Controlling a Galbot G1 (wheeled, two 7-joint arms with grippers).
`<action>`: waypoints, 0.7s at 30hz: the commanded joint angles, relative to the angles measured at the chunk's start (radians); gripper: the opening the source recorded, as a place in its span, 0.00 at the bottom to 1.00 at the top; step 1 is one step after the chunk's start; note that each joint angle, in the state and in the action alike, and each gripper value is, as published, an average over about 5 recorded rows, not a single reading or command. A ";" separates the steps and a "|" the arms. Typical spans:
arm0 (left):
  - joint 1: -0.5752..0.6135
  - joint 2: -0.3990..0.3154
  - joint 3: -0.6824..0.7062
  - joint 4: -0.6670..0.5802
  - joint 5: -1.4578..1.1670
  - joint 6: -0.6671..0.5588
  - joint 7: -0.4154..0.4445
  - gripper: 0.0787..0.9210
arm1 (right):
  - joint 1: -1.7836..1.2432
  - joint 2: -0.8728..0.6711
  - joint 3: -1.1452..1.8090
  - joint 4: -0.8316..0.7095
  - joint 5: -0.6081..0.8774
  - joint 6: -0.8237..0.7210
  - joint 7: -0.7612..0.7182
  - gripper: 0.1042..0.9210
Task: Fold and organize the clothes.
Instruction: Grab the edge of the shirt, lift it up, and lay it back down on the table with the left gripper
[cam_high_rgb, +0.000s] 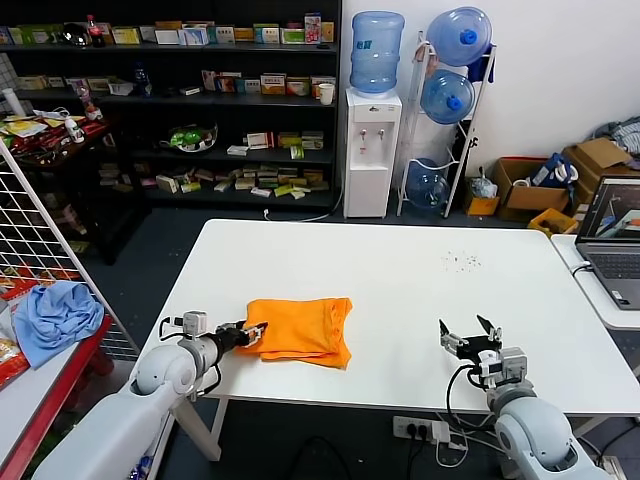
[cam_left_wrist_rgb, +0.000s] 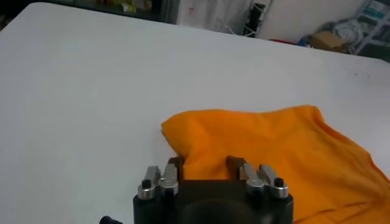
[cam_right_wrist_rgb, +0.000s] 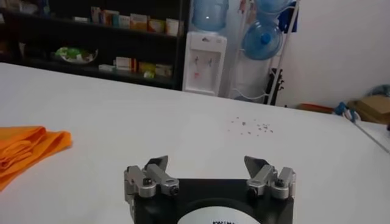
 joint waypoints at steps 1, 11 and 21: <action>0.004 0.002 -0.003 -0.017 -0.004 -0.017 -0.006 0.46 | -0.001 0.003 0.001 0.004 0.000 0.000 0.003 0.88; 0.029 0.072 -0.039 -0.066 0.024 -0.044 -0.062 0.12 | 0.003 0.027 -0.018 0.007 -0.045 0.010 0.018 0.88; 0.003 0.301 -0.042 -0.016 0.186 -0.055 -0.031 0.04 | 0.017 0.045 -0.070 0.019 -0.096 0.025 0.018 0.88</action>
